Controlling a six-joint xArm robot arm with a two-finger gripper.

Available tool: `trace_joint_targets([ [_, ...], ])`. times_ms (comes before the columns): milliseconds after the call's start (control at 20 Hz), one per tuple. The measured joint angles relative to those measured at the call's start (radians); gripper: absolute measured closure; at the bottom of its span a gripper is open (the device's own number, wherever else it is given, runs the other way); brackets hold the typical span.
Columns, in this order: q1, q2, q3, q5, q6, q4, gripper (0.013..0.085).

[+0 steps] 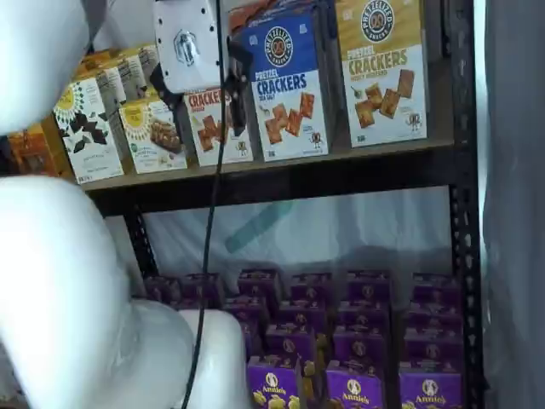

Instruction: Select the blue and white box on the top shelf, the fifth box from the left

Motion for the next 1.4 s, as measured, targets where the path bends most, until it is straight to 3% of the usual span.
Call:
trace_joint_targets([
  [200, -0.029, -0.024, 0.020, -0.046, -0.019, 0.025, 0.0130],
  [450, -0.032, -0.022, 0.022, -0.061, -0.027, 0.017, 0.0130],
  [1050, 0.024, 0.022, 0.023, -0.160, 0.011, -0.035, 0.0130],
  [1400, 0.024, 0.099, -0.038, -0.205, 0.009, -0.048, 0.0130],
])
